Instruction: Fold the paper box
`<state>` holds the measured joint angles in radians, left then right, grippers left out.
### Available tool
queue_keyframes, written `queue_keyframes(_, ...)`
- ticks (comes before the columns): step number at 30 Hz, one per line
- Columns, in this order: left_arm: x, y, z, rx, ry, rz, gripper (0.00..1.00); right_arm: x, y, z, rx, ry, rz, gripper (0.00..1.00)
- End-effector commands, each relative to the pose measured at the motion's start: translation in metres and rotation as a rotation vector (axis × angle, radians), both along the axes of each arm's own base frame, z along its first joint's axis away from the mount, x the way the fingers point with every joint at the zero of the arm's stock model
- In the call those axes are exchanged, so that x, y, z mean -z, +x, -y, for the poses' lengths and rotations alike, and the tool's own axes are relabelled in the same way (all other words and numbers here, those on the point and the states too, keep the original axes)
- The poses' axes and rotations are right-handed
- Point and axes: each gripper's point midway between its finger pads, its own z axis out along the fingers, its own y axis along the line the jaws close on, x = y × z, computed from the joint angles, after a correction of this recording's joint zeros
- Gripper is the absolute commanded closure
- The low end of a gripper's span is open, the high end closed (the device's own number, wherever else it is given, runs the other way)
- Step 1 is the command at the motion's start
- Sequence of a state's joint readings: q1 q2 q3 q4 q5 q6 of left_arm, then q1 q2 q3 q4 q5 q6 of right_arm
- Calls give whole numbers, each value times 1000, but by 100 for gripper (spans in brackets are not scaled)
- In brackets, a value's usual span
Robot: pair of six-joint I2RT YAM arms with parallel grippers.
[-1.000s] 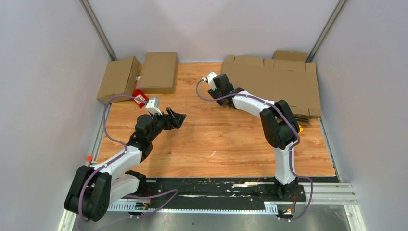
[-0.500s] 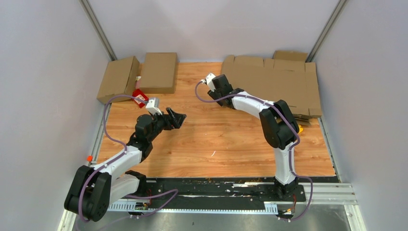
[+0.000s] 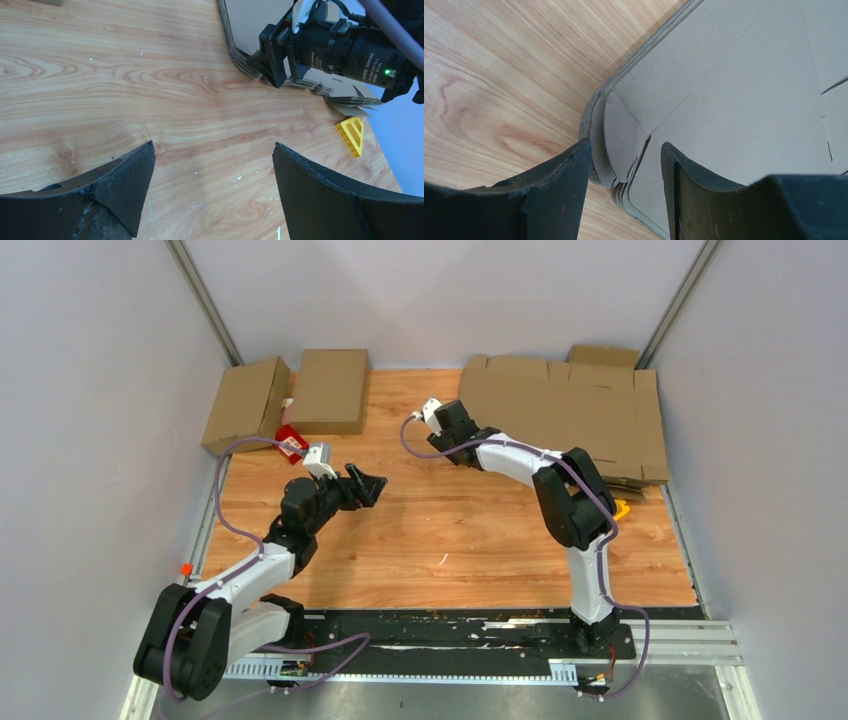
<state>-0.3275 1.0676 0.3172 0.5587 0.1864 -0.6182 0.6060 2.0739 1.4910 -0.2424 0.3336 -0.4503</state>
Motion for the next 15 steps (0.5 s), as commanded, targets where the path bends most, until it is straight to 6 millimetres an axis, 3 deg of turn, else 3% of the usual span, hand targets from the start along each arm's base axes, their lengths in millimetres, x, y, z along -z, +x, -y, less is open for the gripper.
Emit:
queue_keyframes(1, -27, 6, 6, 21, -10, 82, 5, -3, 9, 2, 20, -40, 38, 47)
queue_keyframes(9, -29, 5, 6, 21, -10, 87, 6, -12, 10, 6, 45, -32, 63, 51)
queue_keyframes(15, -28, 5, 6, 21, -10, 85, 5, -15, 4, -4, -1, 22, 42, 40)
